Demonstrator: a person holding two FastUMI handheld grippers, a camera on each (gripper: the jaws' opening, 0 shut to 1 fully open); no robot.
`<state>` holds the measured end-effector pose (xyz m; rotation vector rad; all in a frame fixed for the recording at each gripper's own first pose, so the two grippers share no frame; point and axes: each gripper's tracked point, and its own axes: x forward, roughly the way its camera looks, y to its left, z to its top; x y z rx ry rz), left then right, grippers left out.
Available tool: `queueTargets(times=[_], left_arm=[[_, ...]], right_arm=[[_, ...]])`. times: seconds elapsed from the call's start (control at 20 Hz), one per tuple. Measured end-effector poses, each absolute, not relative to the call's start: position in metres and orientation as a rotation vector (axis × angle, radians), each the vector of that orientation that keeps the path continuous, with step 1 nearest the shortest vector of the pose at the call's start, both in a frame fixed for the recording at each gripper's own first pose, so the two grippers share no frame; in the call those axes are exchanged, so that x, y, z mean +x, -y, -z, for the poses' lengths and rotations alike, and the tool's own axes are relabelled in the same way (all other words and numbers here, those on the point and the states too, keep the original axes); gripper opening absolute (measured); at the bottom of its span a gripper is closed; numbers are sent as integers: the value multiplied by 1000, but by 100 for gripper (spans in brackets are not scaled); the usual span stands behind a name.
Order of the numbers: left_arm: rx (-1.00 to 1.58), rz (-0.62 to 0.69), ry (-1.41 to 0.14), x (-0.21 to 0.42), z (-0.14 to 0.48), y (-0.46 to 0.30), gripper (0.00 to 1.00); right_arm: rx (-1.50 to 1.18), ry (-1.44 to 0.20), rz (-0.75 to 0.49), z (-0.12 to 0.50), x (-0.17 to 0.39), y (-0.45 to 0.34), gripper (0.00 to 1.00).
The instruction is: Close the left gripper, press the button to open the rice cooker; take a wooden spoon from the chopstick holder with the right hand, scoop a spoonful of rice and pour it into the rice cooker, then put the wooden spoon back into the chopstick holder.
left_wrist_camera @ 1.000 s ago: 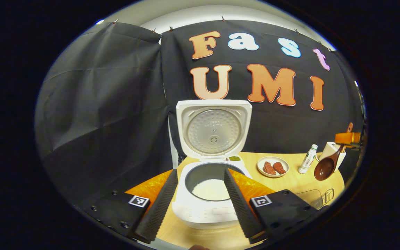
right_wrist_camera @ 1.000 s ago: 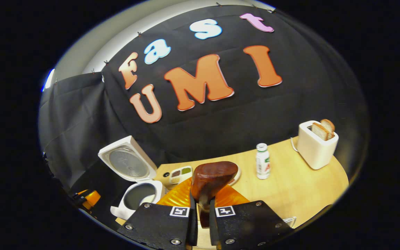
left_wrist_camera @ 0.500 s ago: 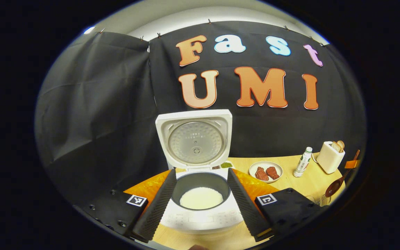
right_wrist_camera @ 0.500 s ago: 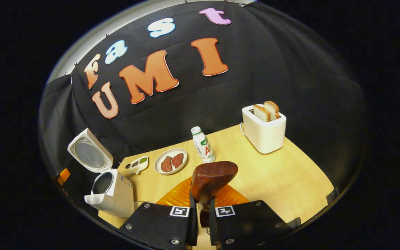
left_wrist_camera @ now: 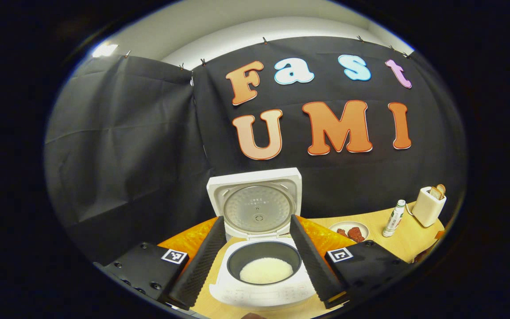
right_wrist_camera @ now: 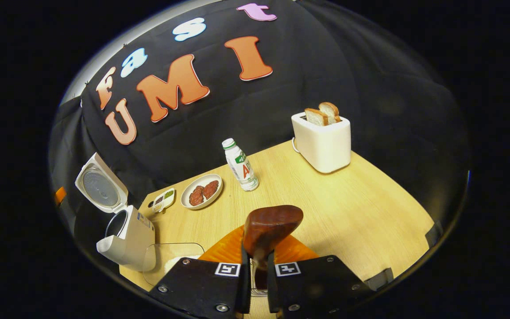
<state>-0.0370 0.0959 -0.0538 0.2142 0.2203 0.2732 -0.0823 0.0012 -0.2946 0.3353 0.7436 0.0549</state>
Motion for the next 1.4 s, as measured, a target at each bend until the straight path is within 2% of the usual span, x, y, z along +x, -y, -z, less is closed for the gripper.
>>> queueTargets(times=[0.3, 0.35, 0.4, 0.55, 0.6, 0.65, 0.7, 0.8, 0.95, 1.1, 1.2, 1.4], left_arm=[[194, -303, -177, -21, 30, -110, 96], [181, -307, -166, -15, 25, -113, 100], [166, -305, -153, -7, 18, -114, 96], [153, -298, -114, 14, -4, -122, 96], [163, -296, -109, 25, -11, -125, 96], [167, -294, -115, 35, -15, -129, 97], [159, -281, -121, 46, -21, -130, 99], [129, -257, -138, 73, -34, -133, 99], [122, -239, -176, 113, -42, -138, 95], [67, -209, -219, 155, -42, -137, 94], [103, -232, -253, 179, -33, -148, 99], [33, -230, -438, 203, 18, -158, 95]], right_arm=[[388, -765, -21, 319, -93, 4, 21], [400, -755, -5, 318, -90, 6, 22], [404, -765, 1, 319, -93, 7, 22], [368, -812, 12, 324, -99, 12, 23], [349, -841, 21, 324, -105, 17, 19], [337, -862, 32, 327, -108, 19, 37], [325, -871, 49, 321, -111, 25, 48], [304, -843, 90, 310, -110, 37, 60], [283, -799, 120, 285, -110, 47, 65], [239, -726, 154, 250, -109, 62, 78], [231, -686, 180, 226, -113, 71, 81], [227, -618, 235, 192, -127, 85, 84]])
